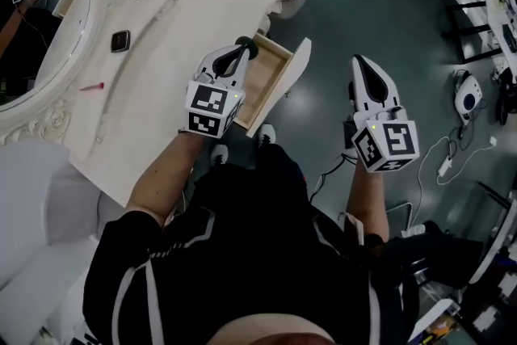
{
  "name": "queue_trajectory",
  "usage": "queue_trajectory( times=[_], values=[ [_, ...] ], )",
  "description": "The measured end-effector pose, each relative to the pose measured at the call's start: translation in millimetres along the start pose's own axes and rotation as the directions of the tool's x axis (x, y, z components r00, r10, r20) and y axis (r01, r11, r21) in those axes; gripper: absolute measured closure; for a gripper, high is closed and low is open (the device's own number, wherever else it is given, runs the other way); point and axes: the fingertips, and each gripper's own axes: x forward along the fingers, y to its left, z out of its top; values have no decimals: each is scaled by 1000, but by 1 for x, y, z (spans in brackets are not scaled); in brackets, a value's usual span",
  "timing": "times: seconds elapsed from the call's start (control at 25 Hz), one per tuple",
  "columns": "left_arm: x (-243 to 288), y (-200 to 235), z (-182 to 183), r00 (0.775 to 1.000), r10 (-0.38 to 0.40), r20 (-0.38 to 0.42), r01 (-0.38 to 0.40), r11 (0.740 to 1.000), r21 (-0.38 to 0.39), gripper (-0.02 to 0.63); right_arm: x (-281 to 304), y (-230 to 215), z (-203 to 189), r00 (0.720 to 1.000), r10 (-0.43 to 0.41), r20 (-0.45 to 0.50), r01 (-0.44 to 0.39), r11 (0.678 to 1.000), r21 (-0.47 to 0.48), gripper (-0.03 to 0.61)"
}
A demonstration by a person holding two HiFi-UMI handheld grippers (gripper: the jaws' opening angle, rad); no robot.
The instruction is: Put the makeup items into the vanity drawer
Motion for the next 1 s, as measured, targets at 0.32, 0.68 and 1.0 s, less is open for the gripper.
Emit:
queue_trajectory(
  times=[0.32, 0.68, 1.0],
  values=[
    [56, -17, -68, 990, 34, -133, -30, 999, 32, 610, 21, -20, -33, 995, 90, -48, -90, 996, -5, 572],
    [107, -17, -155, 952, 49, -303, -36, 998, 48, 609, 33, -42, -78, 989, 104, -108, -100, 994, 44, 572],
    [137, -16, -215, 914, 56, -402, -28, 997, 77, 609, 43, -55, -108, 980, 126, -152, -119, 991, 59, 572]
  ],
)
